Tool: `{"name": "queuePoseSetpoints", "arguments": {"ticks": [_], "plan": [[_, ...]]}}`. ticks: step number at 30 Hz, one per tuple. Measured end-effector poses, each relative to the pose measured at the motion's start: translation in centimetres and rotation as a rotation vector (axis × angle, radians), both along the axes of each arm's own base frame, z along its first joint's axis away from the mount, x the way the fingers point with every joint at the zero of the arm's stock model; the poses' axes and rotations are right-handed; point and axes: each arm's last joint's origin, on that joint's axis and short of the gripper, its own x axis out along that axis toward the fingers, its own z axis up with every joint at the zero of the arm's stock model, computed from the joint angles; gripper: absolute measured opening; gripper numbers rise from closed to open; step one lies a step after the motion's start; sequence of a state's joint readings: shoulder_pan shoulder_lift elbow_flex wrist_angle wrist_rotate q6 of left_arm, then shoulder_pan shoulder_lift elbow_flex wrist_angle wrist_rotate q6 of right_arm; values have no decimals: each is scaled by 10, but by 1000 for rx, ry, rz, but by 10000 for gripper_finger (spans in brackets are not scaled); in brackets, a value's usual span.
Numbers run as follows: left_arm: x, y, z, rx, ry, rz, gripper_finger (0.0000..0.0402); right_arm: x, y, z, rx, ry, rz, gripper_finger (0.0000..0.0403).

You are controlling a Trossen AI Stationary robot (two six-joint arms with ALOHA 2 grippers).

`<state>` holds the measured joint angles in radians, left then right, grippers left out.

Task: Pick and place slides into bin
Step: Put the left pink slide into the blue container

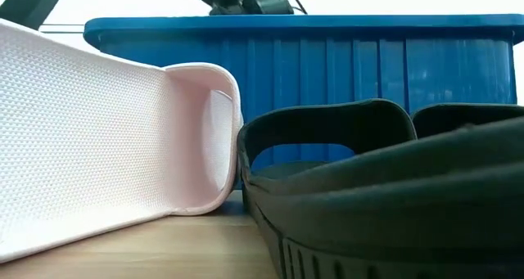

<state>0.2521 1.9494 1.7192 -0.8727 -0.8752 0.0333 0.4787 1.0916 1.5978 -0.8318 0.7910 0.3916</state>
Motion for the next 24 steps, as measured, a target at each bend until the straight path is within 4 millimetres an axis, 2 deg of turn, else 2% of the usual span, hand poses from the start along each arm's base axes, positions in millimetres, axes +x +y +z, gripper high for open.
{"name": "queuePoseSetpoints", "arguments": {"ticks": [6, 12, 20, 24], "plan": [[21, 10, -25, -17, 104, -15, 0, 5, 2, -2, -16, 12, -22, 127], [21, 15, -40, -69, 254, 10, 0, 11, 5, -5, -32, 32, -21, 128], [20, 26, -46, -155, 206, -3, 1, 15, 7, -7, -39, 42, -20, 123], [20, 35, -45, -156, 173, 13, 25, 15, 7, -7, -40, 43, -19, 125]]}}
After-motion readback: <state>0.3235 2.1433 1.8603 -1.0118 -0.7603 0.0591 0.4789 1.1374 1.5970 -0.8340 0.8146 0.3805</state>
